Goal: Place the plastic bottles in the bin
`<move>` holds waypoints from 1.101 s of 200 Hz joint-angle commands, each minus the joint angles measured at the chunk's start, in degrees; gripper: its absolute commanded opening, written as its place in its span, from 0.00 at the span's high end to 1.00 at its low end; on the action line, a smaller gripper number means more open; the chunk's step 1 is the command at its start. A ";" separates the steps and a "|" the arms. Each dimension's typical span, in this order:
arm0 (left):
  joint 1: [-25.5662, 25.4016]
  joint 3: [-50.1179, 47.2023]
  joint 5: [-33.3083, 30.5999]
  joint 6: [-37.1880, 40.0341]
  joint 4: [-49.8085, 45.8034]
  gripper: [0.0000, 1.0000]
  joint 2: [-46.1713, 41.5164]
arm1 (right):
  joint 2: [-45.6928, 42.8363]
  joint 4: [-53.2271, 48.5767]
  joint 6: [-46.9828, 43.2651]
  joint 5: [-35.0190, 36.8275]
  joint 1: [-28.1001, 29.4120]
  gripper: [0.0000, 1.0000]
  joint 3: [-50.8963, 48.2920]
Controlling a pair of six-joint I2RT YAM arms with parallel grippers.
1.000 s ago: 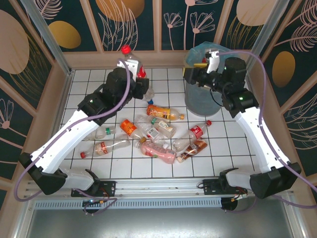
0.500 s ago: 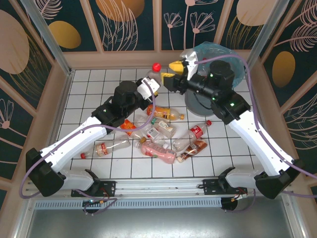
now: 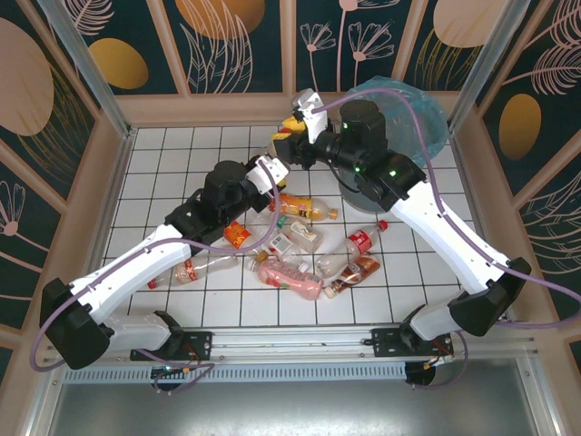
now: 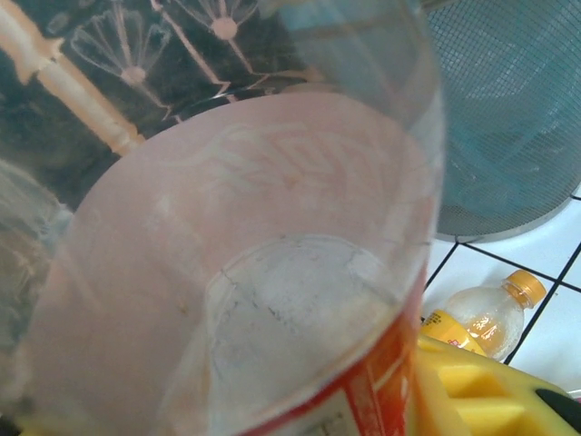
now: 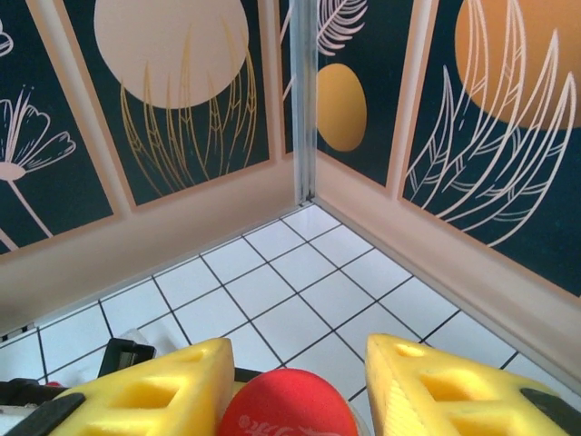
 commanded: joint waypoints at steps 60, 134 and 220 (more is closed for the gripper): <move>-0.15 -1.28 2.69 -1.74 5.79 0.92 -3.56 | 1.63 0.21 2.75 -2.13 0.33 0.98 3.41; -0.20 -1.29 2.68 -5.67 10.16 0.02 -6.78 | 0.48 -2.12 6.38 6.76 -1.87 1.00 9.92; -0.15 2.62 15.05 -14.08 9.82 0.02 -8.66 | 1.17 -5.96 1.54 29.35 -16.62 1.00 25.87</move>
